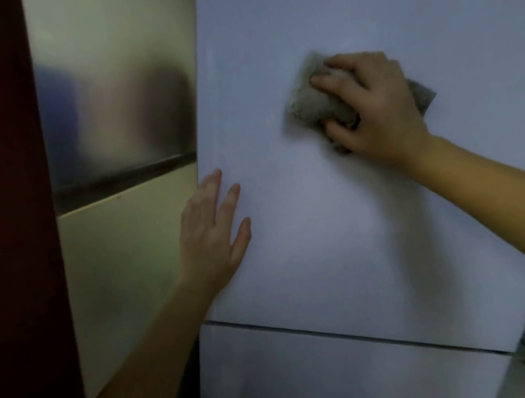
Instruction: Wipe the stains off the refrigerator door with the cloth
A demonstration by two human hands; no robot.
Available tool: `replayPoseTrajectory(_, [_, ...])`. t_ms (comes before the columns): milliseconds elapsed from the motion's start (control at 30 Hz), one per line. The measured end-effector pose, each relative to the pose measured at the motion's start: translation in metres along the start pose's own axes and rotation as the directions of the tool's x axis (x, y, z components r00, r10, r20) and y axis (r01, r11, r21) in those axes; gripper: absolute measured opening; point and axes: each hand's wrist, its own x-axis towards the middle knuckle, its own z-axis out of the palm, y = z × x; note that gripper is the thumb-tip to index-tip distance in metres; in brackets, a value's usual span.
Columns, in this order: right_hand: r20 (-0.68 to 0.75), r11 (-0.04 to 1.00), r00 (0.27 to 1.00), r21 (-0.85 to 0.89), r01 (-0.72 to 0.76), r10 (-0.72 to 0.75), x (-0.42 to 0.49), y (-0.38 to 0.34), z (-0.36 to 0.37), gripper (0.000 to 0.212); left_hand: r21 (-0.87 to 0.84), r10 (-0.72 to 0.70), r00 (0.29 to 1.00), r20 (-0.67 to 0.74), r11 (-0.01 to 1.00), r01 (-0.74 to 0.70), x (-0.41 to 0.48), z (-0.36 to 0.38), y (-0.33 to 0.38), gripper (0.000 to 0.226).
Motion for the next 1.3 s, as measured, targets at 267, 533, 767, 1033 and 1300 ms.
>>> replayPoseTrajectory(267, [0.283,0.865,0.819,0.221,0.451,-0.499,-0.175,-0.062,0.023,0.032,0.024,0.076,0.996,0.049,0.997,-0.077,0.011,0.010,0.019,0.052])
replayPoseTrajectory(533, [0.225,0.951,0.924,0.072,0.299,-0.308,-0.183,0.008,-0.018,0.044,-0.013,0.071,0.991,0.109,0.997,-0.070,0.015,0.019,0.044,0.055])
replayPoseTrajectory(767, [-0.142,0.921,0.916,-0.053,-0.386,0.376,-0.128,0.109,-0.081,0.054,-0.002,0.089,0.990,0.109,0.996,-0.089,0.019,0.022,0.057,0.054])
replayPoseTrajectory(1033, [-0.255,0.834,0.807,-0.005,-0.551,0.532,-0.201,0.079,-0.069,0.056,-0.005,0.062,0.990,0.125,0.998,-0.062,0.015,0.023,0.062,0.057])
replayPoseTrajectory(1300, [-0.342,0.682,0.611,0.138,-0.719,0.714,-0.208,0.078,-0.075,0.052,0.012,0.070,0.982,0.176,0.997,-0.073,0.018,0.013,0.065,0.057])
